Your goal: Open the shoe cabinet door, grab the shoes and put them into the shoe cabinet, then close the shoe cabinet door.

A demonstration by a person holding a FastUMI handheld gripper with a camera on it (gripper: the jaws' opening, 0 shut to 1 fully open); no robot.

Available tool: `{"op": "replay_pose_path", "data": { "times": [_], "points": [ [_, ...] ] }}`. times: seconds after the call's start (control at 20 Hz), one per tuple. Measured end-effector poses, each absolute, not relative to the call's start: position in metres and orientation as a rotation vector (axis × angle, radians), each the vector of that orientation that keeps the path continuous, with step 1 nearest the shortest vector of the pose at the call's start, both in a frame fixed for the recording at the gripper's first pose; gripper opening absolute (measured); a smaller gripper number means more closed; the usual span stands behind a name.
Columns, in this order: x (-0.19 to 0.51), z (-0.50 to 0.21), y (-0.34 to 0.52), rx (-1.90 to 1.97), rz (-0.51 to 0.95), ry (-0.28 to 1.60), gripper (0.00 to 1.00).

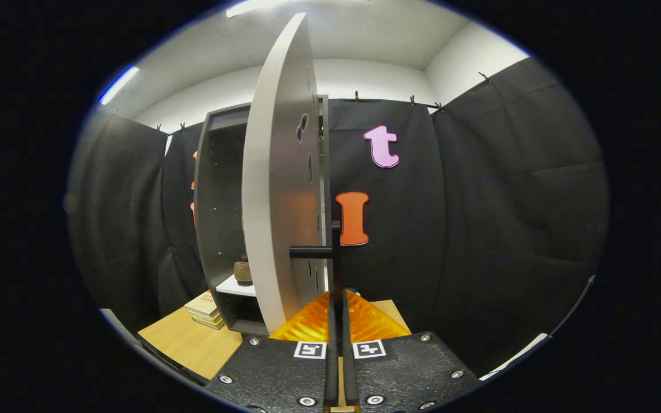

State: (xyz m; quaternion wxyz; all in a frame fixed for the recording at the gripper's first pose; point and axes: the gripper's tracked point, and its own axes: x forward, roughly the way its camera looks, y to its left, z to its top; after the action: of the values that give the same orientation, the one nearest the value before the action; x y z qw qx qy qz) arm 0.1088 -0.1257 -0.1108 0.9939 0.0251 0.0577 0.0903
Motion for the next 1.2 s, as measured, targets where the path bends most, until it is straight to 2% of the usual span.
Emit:
{"op": "replay_pose_path", "data": {
  "times": [0.45, 0.85, 1.1, 1.2],
  "points": [
    [0.102, -0.113, -0.129, 0.04, 0.144, 0.136, 0.03],
    [0.07, -0.105, -0.147, -0.053, -0.051, 0.141, 0.05],
    [0.043, -0.101, -0.133, -0.184, -0.155, 0.145, 0.02],
    [0.039, -0.102, -0.116, -0.15, -0.148, 0.146, 0.01]
  ]
}}
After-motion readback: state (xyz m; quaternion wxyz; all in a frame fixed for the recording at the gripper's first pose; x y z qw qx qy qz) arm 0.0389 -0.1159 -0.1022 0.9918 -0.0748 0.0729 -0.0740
